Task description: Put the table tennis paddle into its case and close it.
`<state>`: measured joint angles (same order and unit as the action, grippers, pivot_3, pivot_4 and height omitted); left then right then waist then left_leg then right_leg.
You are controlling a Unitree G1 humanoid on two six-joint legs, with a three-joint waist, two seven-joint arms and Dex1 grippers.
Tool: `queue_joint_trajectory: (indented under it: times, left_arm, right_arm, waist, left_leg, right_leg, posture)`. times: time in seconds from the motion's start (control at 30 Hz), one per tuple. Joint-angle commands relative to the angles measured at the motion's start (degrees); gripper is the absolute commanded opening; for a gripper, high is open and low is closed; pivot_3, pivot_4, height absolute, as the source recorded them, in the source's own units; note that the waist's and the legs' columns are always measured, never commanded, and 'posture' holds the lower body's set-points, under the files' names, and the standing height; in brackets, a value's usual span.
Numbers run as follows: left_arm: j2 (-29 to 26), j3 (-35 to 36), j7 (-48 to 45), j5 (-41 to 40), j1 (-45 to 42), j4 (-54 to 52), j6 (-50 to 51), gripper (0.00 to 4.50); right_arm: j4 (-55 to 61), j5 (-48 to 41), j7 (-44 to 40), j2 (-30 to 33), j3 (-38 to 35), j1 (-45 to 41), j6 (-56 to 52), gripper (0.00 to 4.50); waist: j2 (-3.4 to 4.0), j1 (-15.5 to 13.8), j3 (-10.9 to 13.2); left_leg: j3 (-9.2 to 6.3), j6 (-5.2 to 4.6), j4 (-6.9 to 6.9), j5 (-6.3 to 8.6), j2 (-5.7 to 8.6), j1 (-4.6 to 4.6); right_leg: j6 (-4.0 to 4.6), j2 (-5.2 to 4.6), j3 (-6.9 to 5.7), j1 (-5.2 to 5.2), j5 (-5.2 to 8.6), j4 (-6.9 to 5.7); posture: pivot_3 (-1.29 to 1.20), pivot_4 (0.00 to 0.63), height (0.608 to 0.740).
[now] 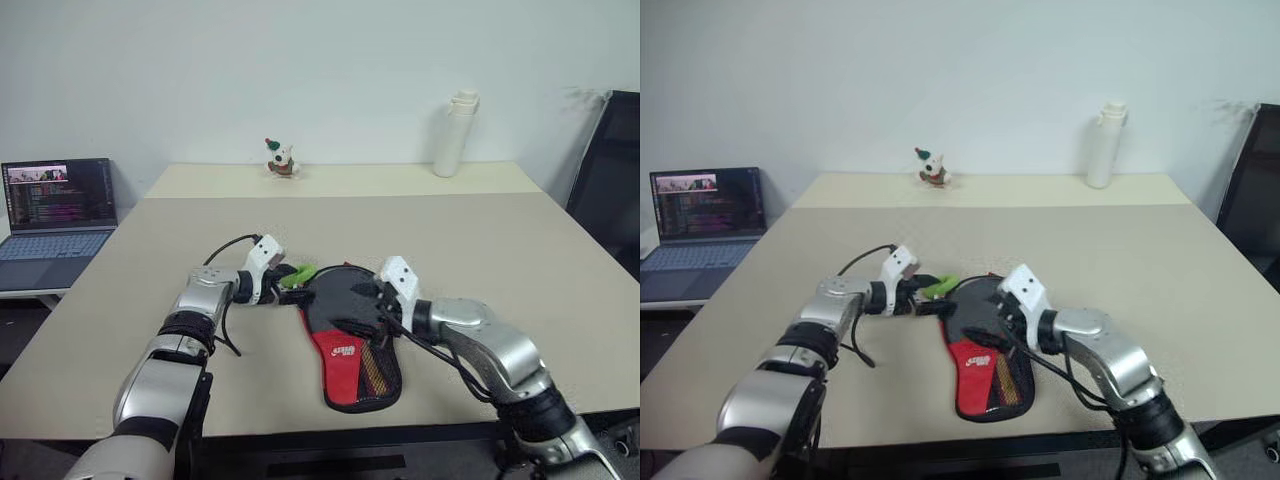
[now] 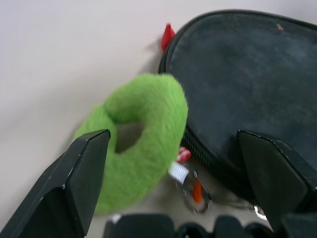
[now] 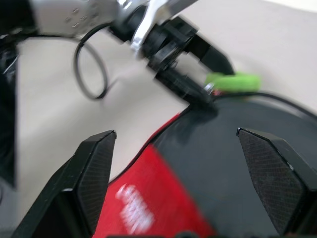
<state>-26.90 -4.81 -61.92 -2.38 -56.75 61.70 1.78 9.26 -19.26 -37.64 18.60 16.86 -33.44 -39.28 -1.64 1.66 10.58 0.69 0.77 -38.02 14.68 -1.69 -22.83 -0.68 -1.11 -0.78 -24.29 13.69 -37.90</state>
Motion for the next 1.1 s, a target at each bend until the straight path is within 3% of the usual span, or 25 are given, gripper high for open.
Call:
queue_joint_trajectory:
  times: [0.03,0.43,0.53,0.9,1.1]
  left_arm:
    - [0.1,0.6,-0.1,0.6,-1.5,0.7,-1.0,4.46]
    - [0.1,0.7,2.5,1.7,-0.5,1.0,-0.2,4.46]
    - [0.1,0.9,3.7,1.8,-0.5,1.2,0.0,3.91]
    - [-0.6,1.2,9.4,3.2,-0.8,3.5,0.3,0.05]
    - [0.0,0.6,15.6,5.4,-3.8,6.9,-0.6,0.02]
  right_arm:
    - [-7.0,4.6,1.8,-2.3,2.3,-2.5,3.5,4.27]
    - [-13.0,11.8,3.0,-4.3,4.5,-1.2,4.1,4.27]
    - [-12.6,12.4,3.6,-4.9,4.3,-0.9,3.7,4.27]
    - [-10.9,13.6,4.9,-5.8,4.5,1.0,1.9,4.27]
    - [-9.8,13.9,5.4,-6.2,4.4,1.6,0.6,4.27]
  waist:
    - [0.0,0.0,0.0]
    - [-0.01,0.0,0.0]
    - [-0.01,0.0,0.0]
    - [-0.03,0.0,0.0]
    - [-0.04,0.1,-0.1]
  left_leg:
    - [-0.01,0.0,0.0,0.0,0.01,-0.01]
    - [-0.03,0.0,-0.01,0.0,0.02,0.01]
    - [-0.03,0.0,-0.02,0.0,0.02,0.04]
    - [-0.05,0.01,-0.03,0.0,0.01,0.08]
    - [-0.02,0.0,-0.03,0.0,0.01,0.12]
  right_leg:
    - [0.02,-0.01,0.0,-0.01,-0.01,-0.01]
    - [0.26,-0.03,0.0,-0.02,-0.15,-0.1]
    - [0.25,-0.03,0.0,-0.01,-0.15,-0.12]
    - [0.1,-0.03,0.0,0.03,-0.06,-0.15]
    - [0.08,-0.03,-0.01,0.03,-0.05,-0.16]
  posture:
    - [0.0,0.15,0.74]
    - [0.0,0.15,0.74]
    - [0.0,0.15,0.74]
    - [0.0,0.15,0.74]
    - [0.0,0.15,0.74]
